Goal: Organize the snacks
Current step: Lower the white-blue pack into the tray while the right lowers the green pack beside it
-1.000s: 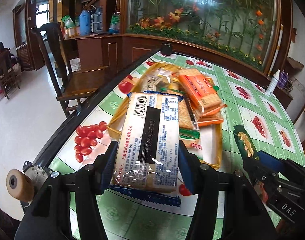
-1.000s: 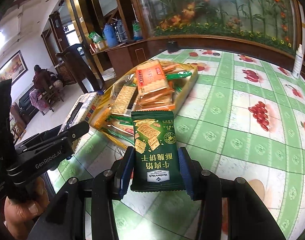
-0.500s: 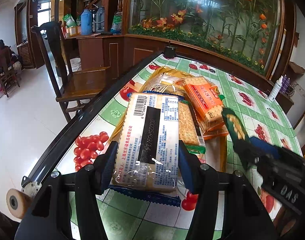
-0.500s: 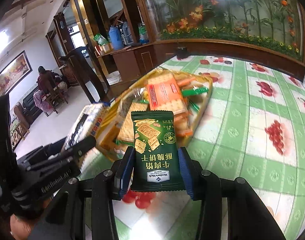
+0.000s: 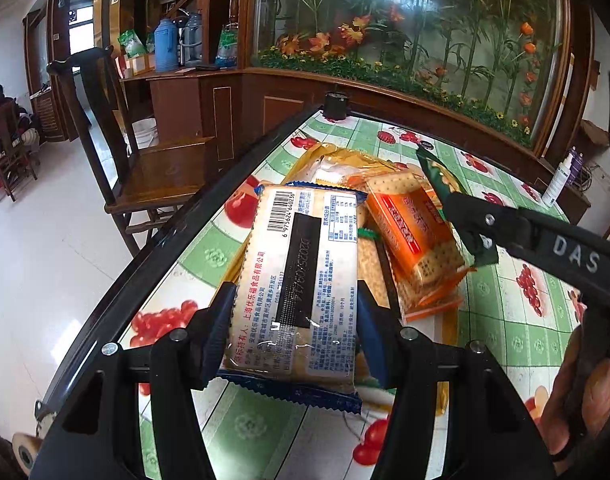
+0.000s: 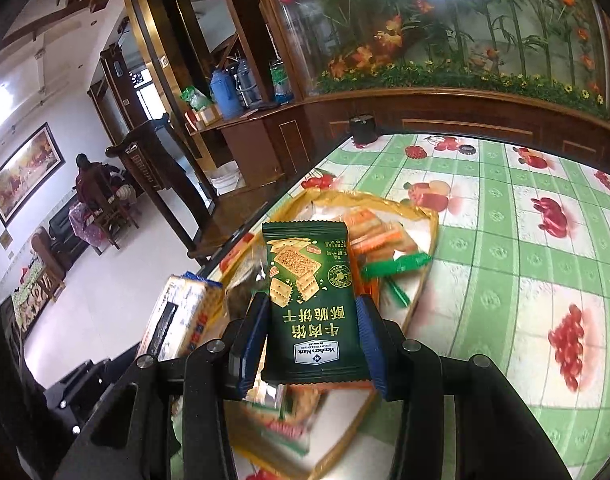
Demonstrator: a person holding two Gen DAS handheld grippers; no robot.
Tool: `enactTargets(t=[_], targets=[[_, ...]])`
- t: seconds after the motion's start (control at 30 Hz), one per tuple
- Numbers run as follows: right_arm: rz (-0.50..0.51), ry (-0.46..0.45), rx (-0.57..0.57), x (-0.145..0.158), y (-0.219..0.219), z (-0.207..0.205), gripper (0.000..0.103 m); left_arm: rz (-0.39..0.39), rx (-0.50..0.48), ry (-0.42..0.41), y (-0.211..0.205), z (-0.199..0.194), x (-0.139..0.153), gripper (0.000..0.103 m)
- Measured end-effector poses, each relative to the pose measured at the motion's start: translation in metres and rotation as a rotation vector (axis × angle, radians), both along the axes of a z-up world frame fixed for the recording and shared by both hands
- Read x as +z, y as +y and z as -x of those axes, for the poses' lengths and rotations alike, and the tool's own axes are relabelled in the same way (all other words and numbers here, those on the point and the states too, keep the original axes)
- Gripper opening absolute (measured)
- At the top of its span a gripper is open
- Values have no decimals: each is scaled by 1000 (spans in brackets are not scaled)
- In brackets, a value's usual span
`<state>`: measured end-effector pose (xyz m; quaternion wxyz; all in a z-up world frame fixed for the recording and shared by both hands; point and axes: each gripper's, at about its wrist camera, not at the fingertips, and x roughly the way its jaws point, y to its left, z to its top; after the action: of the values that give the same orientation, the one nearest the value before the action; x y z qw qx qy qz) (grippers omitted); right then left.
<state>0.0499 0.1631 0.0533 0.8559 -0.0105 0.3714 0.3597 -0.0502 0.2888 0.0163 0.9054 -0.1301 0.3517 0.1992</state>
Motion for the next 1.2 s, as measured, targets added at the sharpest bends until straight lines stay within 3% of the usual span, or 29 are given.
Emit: enactTargets(t=[0.87,1.2], targets=[[33,89,-34,-24,37,-109,45,18,-13,43,12,-40,-9,56],[80,110,-21,-31,48,-122,50,44,-34,50,15,-51,-5,56]])
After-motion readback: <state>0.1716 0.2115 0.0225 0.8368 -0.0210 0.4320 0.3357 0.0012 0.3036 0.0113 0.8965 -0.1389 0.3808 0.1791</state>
